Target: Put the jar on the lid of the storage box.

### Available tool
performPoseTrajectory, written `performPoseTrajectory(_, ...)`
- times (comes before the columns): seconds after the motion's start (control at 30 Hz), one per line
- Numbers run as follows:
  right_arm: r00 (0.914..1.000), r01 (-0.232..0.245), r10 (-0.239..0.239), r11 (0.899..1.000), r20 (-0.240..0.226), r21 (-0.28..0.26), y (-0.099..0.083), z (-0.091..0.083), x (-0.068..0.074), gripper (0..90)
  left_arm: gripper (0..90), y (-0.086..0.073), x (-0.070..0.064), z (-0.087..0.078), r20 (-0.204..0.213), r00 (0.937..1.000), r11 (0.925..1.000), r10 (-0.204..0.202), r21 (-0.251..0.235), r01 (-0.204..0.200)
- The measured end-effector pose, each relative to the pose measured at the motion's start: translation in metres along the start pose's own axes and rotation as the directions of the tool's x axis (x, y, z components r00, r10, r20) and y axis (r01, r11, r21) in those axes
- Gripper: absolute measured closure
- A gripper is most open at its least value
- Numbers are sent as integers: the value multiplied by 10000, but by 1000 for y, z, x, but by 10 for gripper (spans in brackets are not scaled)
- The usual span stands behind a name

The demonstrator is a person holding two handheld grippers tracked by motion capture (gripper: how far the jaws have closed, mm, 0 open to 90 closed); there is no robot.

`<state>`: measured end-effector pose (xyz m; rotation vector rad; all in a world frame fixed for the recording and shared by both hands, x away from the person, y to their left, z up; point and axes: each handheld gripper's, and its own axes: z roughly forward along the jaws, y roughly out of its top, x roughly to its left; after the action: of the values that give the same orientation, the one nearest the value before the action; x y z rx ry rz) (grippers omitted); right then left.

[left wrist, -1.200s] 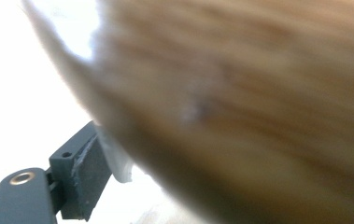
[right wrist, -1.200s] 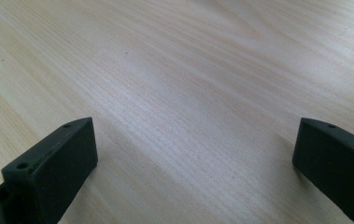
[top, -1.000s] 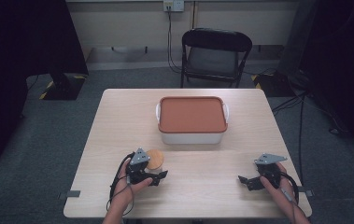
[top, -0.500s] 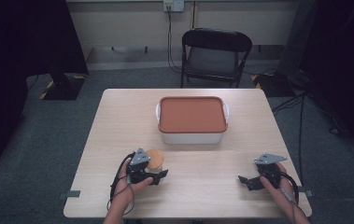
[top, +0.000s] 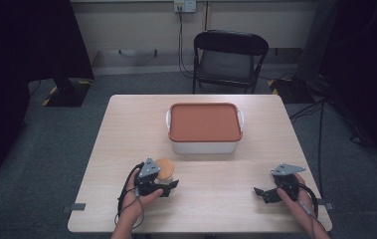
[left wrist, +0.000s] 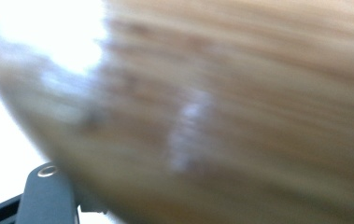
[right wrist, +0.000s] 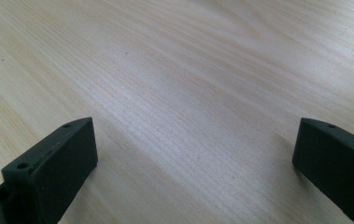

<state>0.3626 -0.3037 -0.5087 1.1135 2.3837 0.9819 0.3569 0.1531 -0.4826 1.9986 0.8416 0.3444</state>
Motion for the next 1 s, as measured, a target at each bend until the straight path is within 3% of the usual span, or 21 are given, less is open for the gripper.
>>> performPoseTrajectory(1.0,10000,1,-1,10000,0,-1,0,0,0,0,250,12,-5,1,341,9991,9989,262,377,-275)
